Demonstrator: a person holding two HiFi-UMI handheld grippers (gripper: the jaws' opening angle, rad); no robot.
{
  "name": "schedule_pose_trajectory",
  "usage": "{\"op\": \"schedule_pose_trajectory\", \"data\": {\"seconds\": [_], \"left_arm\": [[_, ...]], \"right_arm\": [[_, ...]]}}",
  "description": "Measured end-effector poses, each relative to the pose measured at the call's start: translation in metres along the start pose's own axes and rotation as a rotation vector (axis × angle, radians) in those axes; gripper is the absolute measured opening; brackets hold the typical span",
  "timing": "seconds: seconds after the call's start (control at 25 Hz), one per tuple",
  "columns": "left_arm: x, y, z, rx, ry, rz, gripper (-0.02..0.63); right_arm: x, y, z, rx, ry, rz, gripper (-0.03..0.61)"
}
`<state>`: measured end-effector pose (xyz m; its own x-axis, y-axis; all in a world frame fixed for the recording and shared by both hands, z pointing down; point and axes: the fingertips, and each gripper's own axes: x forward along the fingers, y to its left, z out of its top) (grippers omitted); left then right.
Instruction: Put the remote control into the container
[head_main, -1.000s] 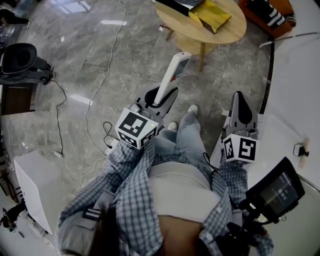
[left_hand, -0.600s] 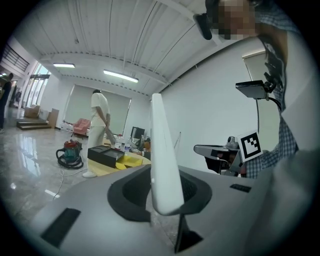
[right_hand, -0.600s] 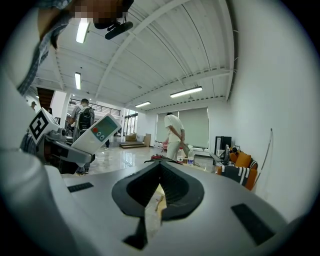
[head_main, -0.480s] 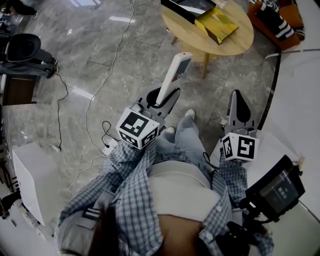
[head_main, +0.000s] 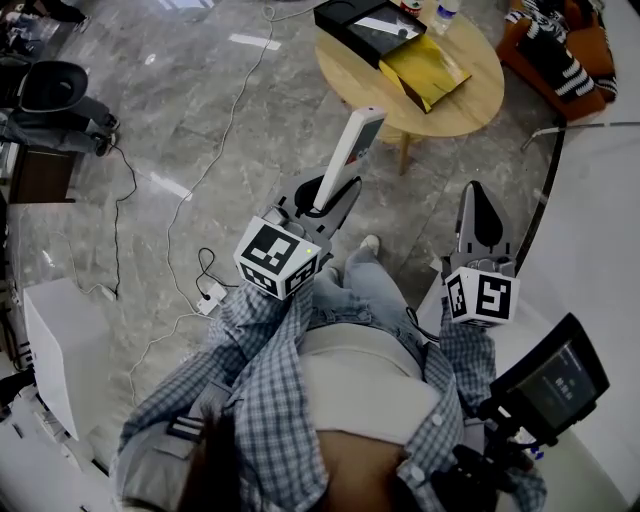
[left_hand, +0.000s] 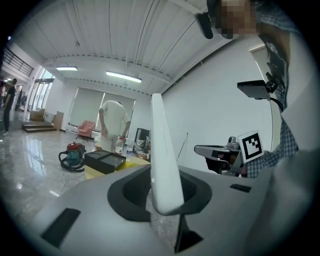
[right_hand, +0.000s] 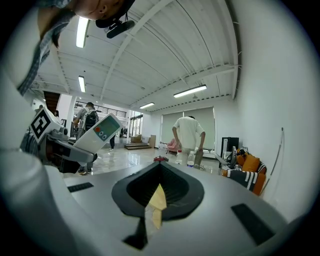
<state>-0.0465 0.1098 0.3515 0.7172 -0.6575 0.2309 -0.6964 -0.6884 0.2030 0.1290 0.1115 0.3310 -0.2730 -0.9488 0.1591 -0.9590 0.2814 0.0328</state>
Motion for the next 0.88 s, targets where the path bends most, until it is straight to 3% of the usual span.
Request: {"op": "schedule_pose_trajectory", "data": {"seconds": [0.48, 0.88], "left_arm": [[0.067, -0.011, 0.024, 0.019, 0.009, -0.013, 0.092], [0.090, -0.001, 0.026, 0.002, 0.046, -0.036, 0.092]], "right_arm": [[0.020, -0.060, 0.000, 0.026, -0.012, -0.014, 0.006], [0.036, -0.081, -0.004, 0.060, 0.023, -0.045, 0.006]]}}
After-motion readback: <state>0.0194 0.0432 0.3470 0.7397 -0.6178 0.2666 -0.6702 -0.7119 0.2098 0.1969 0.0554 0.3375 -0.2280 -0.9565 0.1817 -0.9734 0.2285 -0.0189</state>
